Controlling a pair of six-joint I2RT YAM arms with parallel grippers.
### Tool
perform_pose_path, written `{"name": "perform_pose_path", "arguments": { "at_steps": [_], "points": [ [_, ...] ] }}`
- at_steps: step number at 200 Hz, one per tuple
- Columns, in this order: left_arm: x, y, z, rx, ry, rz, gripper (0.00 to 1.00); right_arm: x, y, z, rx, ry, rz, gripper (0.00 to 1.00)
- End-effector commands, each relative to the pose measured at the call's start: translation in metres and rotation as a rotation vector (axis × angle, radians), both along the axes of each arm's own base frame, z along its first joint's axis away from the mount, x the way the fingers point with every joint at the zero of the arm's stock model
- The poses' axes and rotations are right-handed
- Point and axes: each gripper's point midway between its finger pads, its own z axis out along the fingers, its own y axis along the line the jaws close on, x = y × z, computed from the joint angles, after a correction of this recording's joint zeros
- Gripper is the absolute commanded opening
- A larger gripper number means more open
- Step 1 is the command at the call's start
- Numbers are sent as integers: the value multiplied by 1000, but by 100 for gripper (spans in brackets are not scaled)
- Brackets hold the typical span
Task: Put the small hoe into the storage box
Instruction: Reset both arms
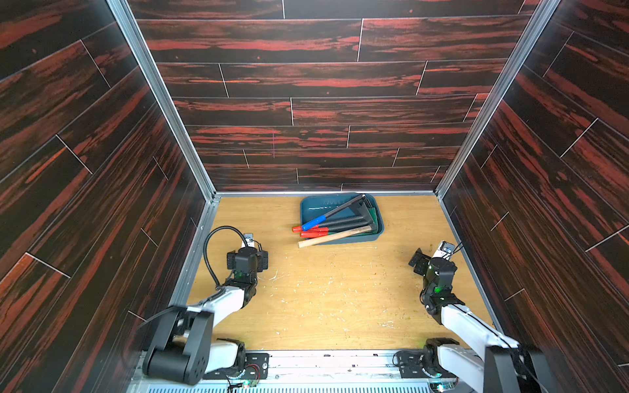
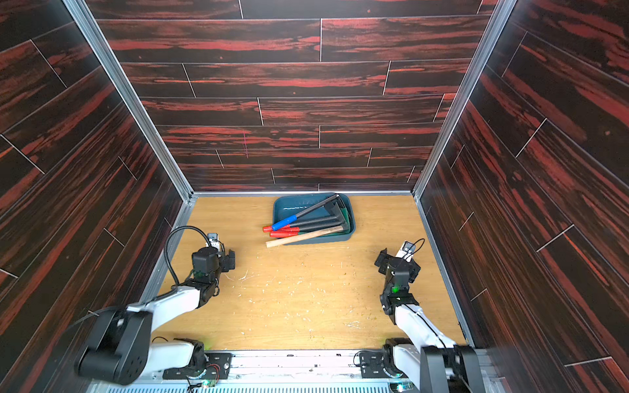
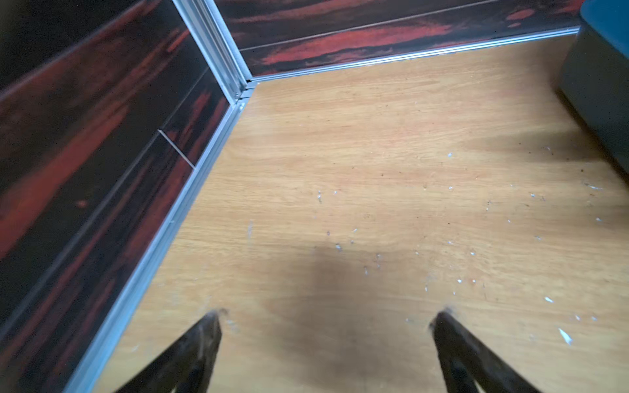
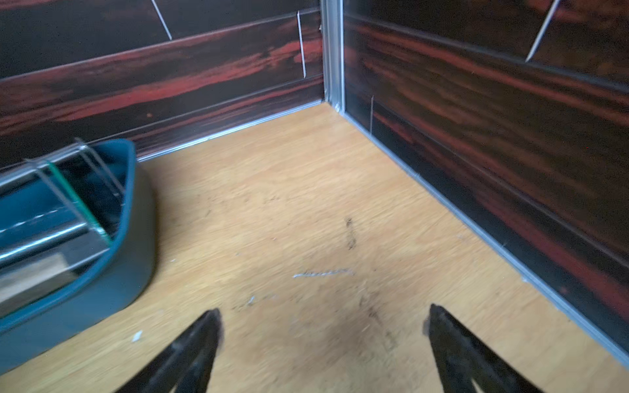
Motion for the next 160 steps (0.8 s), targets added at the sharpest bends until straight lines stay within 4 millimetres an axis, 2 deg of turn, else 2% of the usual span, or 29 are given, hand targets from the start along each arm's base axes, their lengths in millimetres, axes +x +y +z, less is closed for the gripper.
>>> {"name": "perform_pose_path", "arguments": {
  "at_steps": [1,10,36,47,59,73,114,160],
  "points": [
    [14,5,30,-11,-153,25,100,6,-3,29,-73,-175,2,98],
    [14,8,28,-26,-160,19,100,8,-1,24,-86,-193,20,98],
    [16,19,20,-51,-185,50,100,12,2,39,-156,-313,42,98],
    [17,26,20,-67,-199,83,100,16,4,28,-156,-288,53,98],
    [17,31,15,-94,-200,94,100,15,7,29,-173,-318,69,98],
    [18,35,6,-107,-194,105,100,17,10,26,-166,-298,83,98],
    [25,46,3,-123,-170,158,100,29,18,20,-174,-257,136,98],
    [26,50,2,-151,-158,163,100,42,13,7,-122,-192,160,98]
  ]
}}
